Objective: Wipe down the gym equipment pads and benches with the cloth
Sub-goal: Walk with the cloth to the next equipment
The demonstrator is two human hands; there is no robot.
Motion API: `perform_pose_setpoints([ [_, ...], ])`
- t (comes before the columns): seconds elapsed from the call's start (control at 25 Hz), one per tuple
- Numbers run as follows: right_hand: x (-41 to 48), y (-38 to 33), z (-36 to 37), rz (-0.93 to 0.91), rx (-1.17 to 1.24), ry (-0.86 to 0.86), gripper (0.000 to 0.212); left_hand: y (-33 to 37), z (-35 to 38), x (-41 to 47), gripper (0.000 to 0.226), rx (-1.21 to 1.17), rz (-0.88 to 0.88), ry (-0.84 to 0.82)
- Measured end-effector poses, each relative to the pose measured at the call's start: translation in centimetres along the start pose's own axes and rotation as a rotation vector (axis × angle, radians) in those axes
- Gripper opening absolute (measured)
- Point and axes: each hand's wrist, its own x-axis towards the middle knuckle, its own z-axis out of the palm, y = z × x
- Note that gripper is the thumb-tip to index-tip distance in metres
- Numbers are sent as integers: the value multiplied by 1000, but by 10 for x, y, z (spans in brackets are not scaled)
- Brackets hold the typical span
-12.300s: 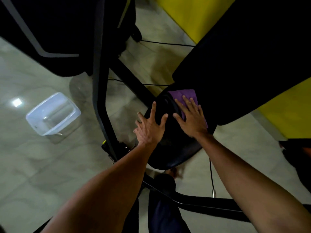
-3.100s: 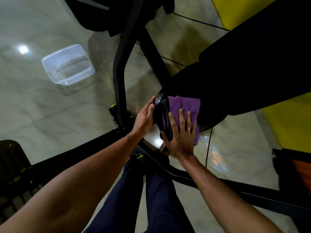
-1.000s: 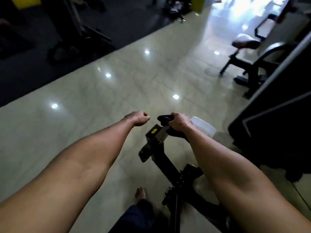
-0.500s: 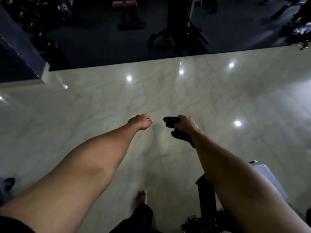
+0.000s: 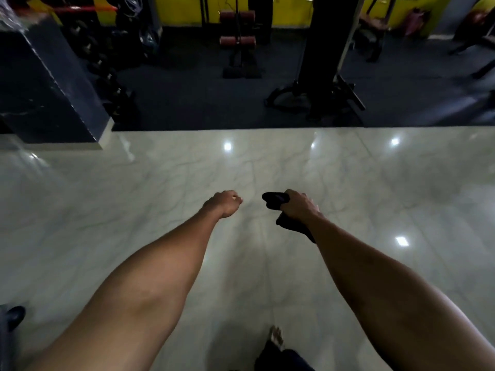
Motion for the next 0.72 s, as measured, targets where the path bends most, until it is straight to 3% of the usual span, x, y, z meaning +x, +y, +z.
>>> perform_pose_setpoints([
  [0.16,95,-17,-39,-83,-13,35,20,32,-36,72,50,-66,12,69],
  [0.56,327,-56,-122,-201,-52,-15,33,105,-121,254,51,-77,-100,85],
  [0.72,427,-82,-135,-206,-120,17,29,111,-159,347,49,-66,-117,97],
])
